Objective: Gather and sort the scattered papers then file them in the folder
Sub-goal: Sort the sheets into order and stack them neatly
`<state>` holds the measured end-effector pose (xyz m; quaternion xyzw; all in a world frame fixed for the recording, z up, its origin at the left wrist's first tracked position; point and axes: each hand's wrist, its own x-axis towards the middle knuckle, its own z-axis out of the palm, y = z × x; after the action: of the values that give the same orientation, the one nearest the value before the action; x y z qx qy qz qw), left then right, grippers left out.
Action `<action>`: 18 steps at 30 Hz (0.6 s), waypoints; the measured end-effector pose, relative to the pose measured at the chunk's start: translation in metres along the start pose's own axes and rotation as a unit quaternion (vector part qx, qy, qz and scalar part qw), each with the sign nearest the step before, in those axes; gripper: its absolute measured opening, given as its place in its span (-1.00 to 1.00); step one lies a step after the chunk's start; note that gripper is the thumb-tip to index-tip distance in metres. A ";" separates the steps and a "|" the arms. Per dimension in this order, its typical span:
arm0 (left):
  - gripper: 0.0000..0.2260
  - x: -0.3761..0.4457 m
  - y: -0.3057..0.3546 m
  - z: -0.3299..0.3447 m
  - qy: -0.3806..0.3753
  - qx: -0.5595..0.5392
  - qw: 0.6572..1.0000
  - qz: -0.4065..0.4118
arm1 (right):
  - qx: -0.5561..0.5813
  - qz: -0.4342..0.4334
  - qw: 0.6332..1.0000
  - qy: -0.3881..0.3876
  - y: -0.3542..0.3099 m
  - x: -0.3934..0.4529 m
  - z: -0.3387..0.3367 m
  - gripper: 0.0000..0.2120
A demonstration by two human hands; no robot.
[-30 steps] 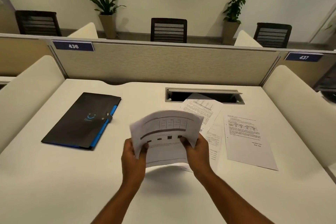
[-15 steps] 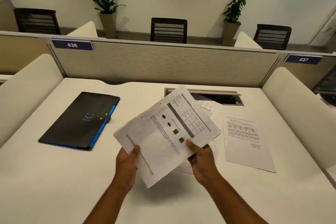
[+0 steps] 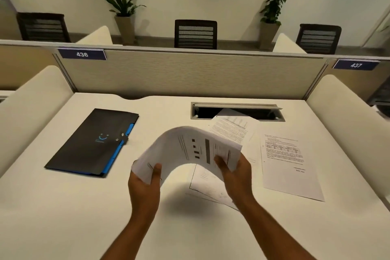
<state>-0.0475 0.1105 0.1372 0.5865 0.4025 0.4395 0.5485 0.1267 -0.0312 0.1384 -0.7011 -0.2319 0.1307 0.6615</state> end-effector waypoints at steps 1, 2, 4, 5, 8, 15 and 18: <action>-0.65 -0.002 -0.001 -0.002 0.005 0.001 1.000 0.003 | -0.002 -0.008 1.000 0.002 0.003 -0.005 0.003 -0.64; -0.67 -0.004 -0.004 -0.005 0.006 0.008 1.000 0.007 | -0.004 -0.011 1.000 0.003 0.007 -0.010 0.005 -0.61; -0.75 -0.005 -0.013 -0.011 0.002 0.027 1.000 0.009 | -0.008 -0.004 1.000 0.007 0.016 -0.015 0.005 -0.58; -0.79 -0.005 -0.018 -0.013 -0.005 0.040 0.999 0.002 | -0.012 0.006 1.000 0.007 0.020 -0.015 0.006 -0.60; -0.81 -0.006 -0.023 -0.012 -0.020 0.065 0.997 -0.040 | -0.021 0.038 0.999 0.006 0.024 -0.012 0.010 -0.71; -0.80 -0.007 -0.022 -0.020 0.010 0.061 0.998 -0.023 | 0.001 0.031 0.999 0.022 0.027 -0.013 0.005 -0.64; -0.77 -0.016 -0.038 -0.019 0.026 0.073 0.994 -0.075 | -0.041 0.051 0.998 0.012 0.040 -0.020 0.005 -0.69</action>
<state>-0.0700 0.1037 0.0989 0.5815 0.4906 0.3819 0.5248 0.1133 -0.0380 0.0959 -0.7398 -0.1934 0.1465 0.6276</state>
